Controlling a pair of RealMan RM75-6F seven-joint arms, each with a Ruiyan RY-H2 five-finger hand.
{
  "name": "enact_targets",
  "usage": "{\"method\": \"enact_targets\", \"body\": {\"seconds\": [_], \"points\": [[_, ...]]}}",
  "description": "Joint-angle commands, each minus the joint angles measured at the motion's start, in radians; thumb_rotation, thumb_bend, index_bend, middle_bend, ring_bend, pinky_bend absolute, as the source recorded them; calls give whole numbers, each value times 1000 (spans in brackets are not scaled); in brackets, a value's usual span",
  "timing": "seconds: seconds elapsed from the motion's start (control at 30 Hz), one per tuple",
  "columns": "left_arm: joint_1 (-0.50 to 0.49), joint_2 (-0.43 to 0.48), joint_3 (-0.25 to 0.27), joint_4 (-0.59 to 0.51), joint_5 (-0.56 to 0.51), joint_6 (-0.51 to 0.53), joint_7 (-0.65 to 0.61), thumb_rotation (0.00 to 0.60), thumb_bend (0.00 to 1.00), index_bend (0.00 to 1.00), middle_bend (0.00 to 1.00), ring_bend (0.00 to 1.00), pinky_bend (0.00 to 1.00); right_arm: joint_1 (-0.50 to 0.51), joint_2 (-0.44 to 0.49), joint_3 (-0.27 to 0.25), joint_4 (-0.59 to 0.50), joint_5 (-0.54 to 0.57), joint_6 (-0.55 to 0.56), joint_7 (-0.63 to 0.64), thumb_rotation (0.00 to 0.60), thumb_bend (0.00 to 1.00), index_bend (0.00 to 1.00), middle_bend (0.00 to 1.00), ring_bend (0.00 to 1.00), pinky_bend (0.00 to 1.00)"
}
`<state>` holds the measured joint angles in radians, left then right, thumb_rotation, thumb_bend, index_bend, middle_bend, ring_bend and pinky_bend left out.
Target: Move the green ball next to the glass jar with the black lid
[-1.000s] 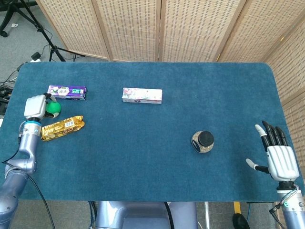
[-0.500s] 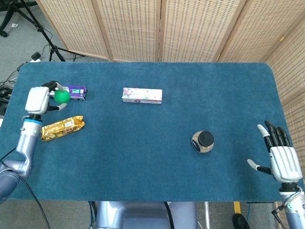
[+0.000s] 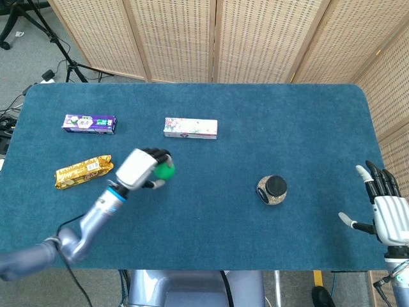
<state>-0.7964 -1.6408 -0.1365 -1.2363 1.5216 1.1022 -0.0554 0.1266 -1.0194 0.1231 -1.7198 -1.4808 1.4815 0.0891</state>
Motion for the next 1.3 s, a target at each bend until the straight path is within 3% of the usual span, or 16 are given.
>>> {"method": "enact_targets", "body": {"seconds": [0.03,0.3,0.37,0.4,0.47,0.5,0.6,0.87,1.07,1.3], "points": [[-50,-100,-12,28,-45,-68,53,600,317,603,429,438,572,-1,1,2,1,3,2,4,600,0,0,0,0,0],[-75,-176,-32,102,-107,-127,109,600,249,571,404,403,572,-2,7,8,5,15,-1,20,600,0,0,0,0,0],[-73,-175,-28,100,-114,-135,116,600,182,453,279,267,513,-3,9,8,5,14,2,24,600,0,0,0,0,0],[-73,-170,-28,93,-117,-140,115,600,145,351,166,154,439,-4,9,8,5,14,3,26,600,0,0,0,0,0],[-67,-155,-31,62,-123,-140,99,600,111,182,36,30,296,-6,11,8,5,12,6,27,600,0,0,0,0,0],[-64,-141,-30,44,-120,-139,91,600,101,97,4,3,231,-7,11,8,5,12,8,28,600,0,0,0,0,0],[-48,-82,-32,-25,-110,-116,71,600,79,2,0,0,114,-9,10,7,4,9,12,20,600,0,0,0,0,0],[73,133,-30,-213,-82,61,68,600,1,0,0,0,0,-3,-1,-5,8,-23,10,-9,600,0,0,0,0,0],[230,360,-6,-395,-153,184,121,600,0,0,0,0,0,37,-21,-6,34,-86,-8,-80,600,0,0,0,0,0],[343,494,-7,-491,-267,271,183,600,0,0,0,0,0,133,11,-1,-11,-201,-87,-94,600,0,0,0,0,0]]}}
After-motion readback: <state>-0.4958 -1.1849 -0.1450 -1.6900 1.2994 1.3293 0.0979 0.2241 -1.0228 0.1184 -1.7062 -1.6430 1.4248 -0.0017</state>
